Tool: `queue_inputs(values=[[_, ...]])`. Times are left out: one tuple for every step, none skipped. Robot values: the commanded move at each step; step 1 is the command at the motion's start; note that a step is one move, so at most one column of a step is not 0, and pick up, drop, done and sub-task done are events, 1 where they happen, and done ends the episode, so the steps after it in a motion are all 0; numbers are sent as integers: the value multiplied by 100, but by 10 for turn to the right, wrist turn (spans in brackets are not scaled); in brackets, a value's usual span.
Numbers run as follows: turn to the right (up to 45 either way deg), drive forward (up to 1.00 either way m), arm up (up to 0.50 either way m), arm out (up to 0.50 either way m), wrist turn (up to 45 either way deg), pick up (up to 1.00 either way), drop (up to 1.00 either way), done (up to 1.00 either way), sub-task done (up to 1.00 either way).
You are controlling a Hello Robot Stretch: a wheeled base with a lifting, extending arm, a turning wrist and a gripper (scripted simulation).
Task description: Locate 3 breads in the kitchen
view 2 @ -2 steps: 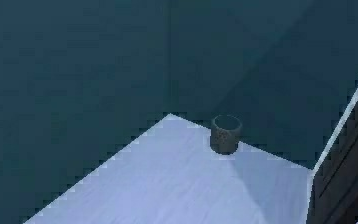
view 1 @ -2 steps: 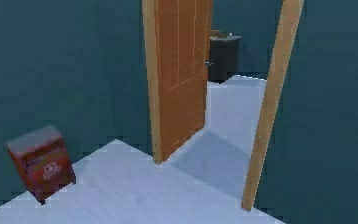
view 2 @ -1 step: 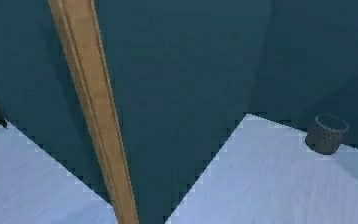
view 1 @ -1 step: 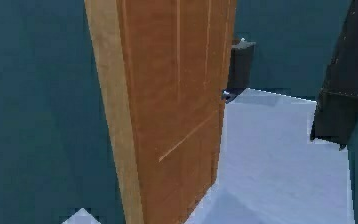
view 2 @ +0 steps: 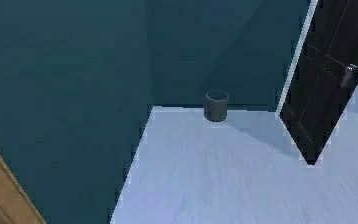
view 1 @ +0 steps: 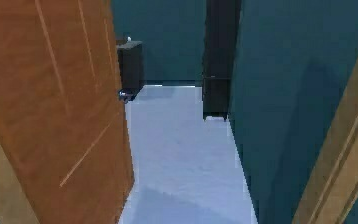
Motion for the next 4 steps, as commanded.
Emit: queue_inputs(values=[[0, 60, 0, 0, 0, 0, 0, 0, 0], [30, 0, 0, 0, 0, 0, 0, 0, 0], [0, 75, 0, 0, 0, 0, 0, 0, 0], [-210, 0, 0, 0, 0, 0, 0, 0, 0]])
